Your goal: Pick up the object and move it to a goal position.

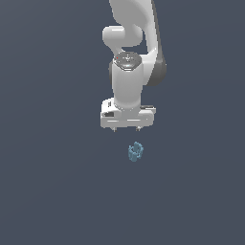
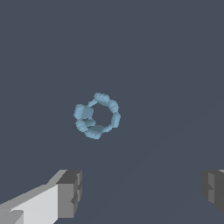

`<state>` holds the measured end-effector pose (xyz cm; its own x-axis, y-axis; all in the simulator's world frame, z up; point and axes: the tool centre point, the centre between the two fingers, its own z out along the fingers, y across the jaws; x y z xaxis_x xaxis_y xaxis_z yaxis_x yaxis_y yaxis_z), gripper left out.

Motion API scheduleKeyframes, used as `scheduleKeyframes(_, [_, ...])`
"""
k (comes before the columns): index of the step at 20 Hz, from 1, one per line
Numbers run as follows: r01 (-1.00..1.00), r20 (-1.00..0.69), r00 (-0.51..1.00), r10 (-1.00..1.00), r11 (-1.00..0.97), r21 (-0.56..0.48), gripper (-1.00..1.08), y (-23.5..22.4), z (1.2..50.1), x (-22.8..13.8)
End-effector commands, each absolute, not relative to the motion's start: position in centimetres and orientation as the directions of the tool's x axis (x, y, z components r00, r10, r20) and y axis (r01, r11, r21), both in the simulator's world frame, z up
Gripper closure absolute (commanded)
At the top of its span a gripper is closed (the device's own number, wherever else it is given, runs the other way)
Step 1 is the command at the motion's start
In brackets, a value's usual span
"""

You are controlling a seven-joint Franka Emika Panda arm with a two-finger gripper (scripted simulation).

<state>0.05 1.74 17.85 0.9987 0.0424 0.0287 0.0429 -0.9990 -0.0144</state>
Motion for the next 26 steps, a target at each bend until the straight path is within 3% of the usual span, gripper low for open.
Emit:
scheduleKeyframes(1, [0.043,0.029,0.999,0.042,-0.999,-0.014,-0.92,1.7,17.9,0.0])
scheduleKeyframes(11, [0.115,-0.006,0.993,0.115,-0.993,-0.014,-0.92,5.1,16.6,-0.9])
scheduleKeyframes(26, [0.021,-0.006,1.000,0.021,-1.000,-0.015,-0.92,5.1,16.3,-0.4])
